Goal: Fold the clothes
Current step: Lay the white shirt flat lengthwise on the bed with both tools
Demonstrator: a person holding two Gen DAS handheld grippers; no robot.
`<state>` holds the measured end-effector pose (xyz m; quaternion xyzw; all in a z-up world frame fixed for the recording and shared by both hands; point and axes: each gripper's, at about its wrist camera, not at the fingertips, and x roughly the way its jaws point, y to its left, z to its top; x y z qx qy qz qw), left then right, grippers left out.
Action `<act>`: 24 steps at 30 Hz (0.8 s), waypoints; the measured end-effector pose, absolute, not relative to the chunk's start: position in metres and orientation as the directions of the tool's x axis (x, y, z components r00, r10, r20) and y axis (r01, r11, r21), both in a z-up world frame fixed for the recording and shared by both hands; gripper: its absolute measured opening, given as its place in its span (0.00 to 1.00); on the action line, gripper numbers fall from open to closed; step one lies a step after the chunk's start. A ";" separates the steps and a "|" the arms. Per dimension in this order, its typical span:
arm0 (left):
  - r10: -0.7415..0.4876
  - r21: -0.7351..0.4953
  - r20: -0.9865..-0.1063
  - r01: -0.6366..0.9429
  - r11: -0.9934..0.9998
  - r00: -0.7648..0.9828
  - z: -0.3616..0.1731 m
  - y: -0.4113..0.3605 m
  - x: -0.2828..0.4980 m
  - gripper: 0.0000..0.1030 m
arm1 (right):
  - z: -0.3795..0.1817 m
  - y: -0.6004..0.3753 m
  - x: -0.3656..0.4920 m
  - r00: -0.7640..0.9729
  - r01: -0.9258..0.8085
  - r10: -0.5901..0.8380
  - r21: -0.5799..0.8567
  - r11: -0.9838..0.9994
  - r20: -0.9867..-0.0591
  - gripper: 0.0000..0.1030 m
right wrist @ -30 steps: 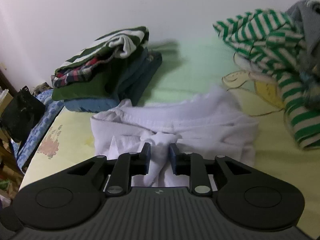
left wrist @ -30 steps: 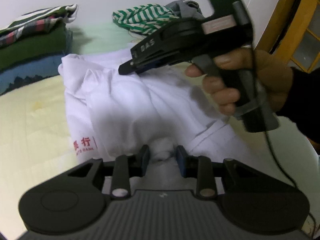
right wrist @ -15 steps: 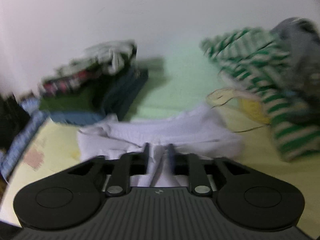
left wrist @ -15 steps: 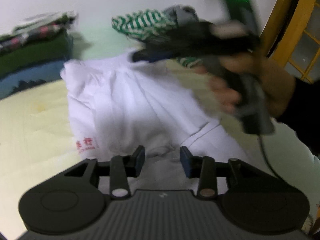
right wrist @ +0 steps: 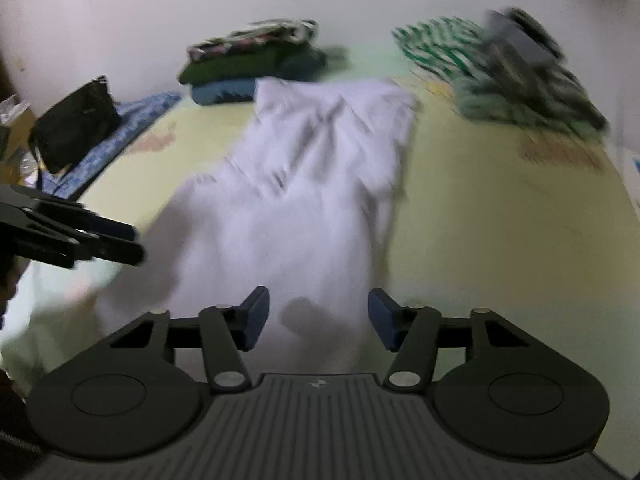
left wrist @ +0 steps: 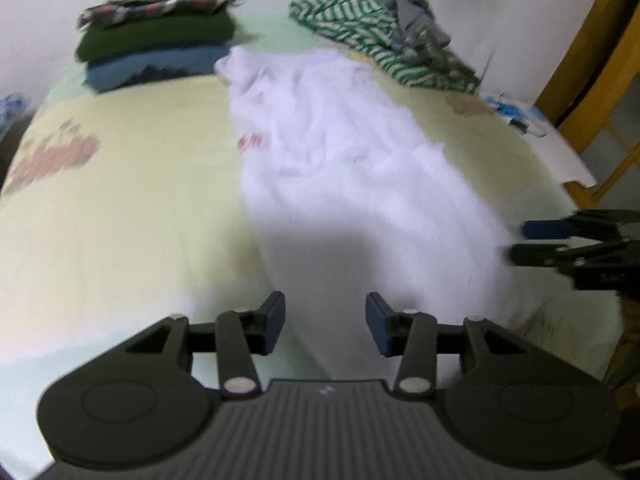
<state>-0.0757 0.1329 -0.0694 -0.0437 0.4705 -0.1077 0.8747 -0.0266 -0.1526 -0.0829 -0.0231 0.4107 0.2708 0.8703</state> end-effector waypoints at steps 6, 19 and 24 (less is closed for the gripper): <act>-0.202 -0.179 -0.835 0.093 0.979 0.512 -0.073 0.127 -0.111 0.53 | -0.090 -0.173 -0.053 0.478 -0.460 0.459 0.232 0.857 -0.748 0.56; -0.168 -0.186 -0.823 0.023 0.982 0.542 -0.082 0.106 -0.121 0.62 | -0.102 -0.158 -0.084 0.475 -0.656 0.515 0.103 0.748 -0.713 0.56; -0.158 -0.212 -0.808 -0.029 0.977 0.567 -0.084 0.106 -0.118 0.65 | -0.109 -0.159 -0.079 0.479 -0.671 0.527 0.094 0.735 -0.702 0.54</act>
